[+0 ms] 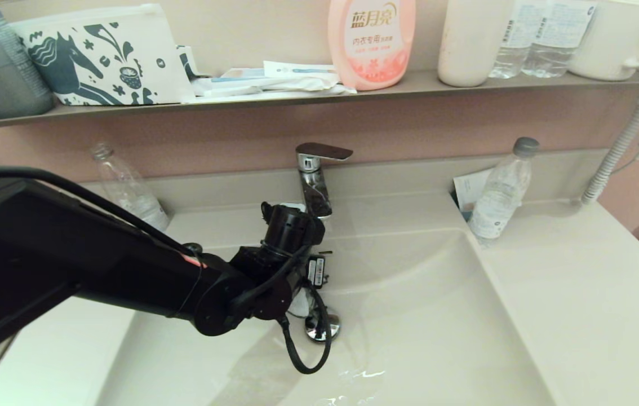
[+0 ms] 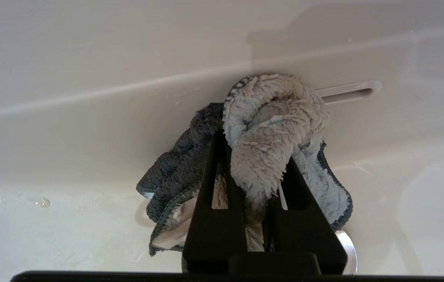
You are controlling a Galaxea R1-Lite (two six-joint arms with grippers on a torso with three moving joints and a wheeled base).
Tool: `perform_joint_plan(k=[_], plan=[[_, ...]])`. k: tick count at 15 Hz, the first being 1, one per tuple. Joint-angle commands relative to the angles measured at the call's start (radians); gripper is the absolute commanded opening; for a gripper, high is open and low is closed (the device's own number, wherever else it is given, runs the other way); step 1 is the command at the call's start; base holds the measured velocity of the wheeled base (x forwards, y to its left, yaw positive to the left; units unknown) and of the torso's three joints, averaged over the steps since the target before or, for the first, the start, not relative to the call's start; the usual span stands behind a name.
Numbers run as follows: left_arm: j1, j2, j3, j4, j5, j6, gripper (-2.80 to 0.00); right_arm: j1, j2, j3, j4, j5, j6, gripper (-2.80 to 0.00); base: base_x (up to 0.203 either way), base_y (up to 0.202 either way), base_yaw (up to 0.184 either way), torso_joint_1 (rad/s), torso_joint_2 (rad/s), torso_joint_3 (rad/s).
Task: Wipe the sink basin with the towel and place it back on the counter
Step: Wipe the sink
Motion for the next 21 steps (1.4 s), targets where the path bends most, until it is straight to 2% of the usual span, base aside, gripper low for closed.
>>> perform_joint_plan(k=[1, 5, 12, 16, 21], plan=[[0.023, 0.008, 0.001, -0.002, -0.002, 0.007, -2.80, 0.000, 0.001, 0.000, 0.000, 0.001, -0.001, -2.80, 0.000, 0.000, 0.000, 0.000, 0.00, 0.000], [0.094, -0.059, 0.060, -0.001, -0.011, 0.012, -2.80, 0.000, 0.001, 0.000, 0.000, 0.001, -0.001, -2.80, 0.000, 0.000, 0.000, 0.000, 0.00, 0.000], [0.251, -0.171, 0.182, -0.004, -0.097, 0.045, -2.80, 0.000, 0.001, 0.000, 0.000, 0.001, 0.000, -2.80, 0.000, 0.000, 0.000, 0.000, 0.00, 0.000], [0.383, -0.199, 0.231, -0.011, -0.192, 0.075, -2.80, 0.000, 0.001, 0.000, 0.000, 0.001, -0.001, -2.80, 0.000, 0.000, 0.000, 0.000, 0.00, 0.000], [0.586, -0.174, 0.233, -0.083, -0.294, 0.175, -2.80, 0.000, 0.001, 0.000, 0.000, 0.001, -0.001, -2.80, 0.000, 0.000, 0.000, 0.000, 0.00, 0.000]])
